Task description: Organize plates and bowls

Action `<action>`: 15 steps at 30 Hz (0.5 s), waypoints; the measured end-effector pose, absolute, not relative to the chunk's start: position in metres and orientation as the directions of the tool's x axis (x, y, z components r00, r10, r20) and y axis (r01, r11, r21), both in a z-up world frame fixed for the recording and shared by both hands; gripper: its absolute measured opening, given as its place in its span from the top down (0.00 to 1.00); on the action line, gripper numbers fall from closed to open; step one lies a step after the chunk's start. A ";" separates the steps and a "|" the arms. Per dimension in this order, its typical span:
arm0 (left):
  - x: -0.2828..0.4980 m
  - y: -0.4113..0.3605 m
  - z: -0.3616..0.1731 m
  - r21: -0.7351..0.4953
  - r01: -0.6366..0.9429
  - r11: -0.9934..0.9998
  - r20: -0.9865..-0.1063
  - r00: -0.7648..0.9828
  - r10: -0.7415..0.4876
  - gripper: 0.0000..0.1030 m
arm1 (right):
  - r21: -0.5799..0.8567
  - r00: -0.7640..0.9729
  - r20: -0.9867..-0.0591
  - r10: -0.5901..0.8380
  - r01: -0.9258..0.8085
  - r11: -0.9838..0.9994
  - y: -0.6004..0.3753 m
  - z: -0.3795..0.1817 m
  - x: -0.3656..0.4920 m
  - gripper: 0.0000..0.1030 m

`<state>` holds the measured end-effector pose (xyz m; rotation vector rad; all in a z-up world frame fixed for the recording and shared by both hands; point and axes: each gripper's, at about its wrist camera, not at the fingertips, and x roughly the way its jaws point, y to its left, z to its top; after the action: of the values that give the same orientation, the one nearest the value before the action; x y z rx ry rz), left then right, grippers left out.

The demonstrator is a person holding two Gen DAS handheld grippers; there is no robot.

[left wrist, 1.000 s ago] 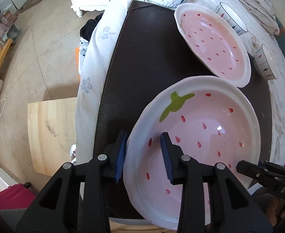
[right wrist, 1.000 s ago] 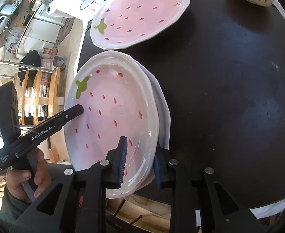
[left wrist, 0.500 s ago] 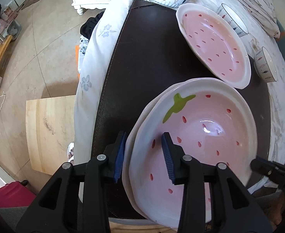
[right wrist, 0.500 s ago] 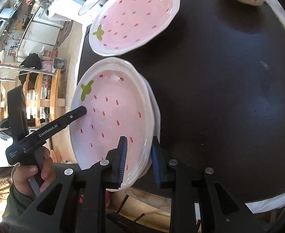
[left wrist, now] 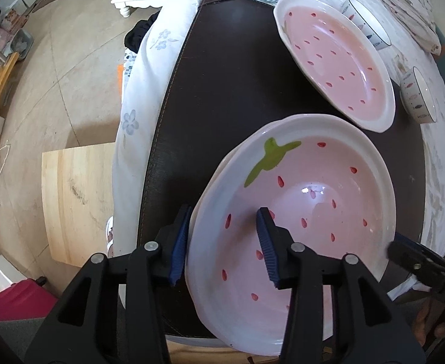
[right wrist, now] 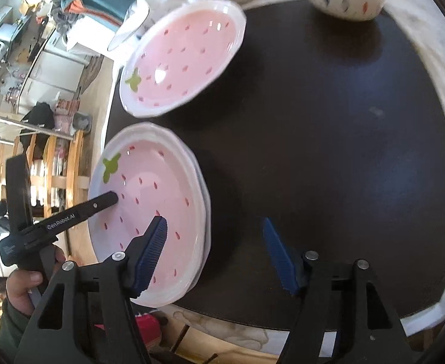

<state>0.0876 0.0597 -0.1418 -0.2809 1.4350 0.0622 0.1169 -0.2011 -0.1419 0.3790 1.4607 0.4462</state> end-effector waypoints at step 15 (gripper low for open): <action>0.087 0.066 -0.143 -0.200 -0.205 0.958 -0.974 0.149 -0.171 0.65 | 0.491 -0.037 -0.871 0.490 -0.120 0.863 -0.166 -0.166 0.126 0.72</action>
<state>0.0867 0.0663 -0.1433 -0.3159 1.4288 0.0254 0.1256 -0.1665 -0.1664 0.3034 1.5360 0.5031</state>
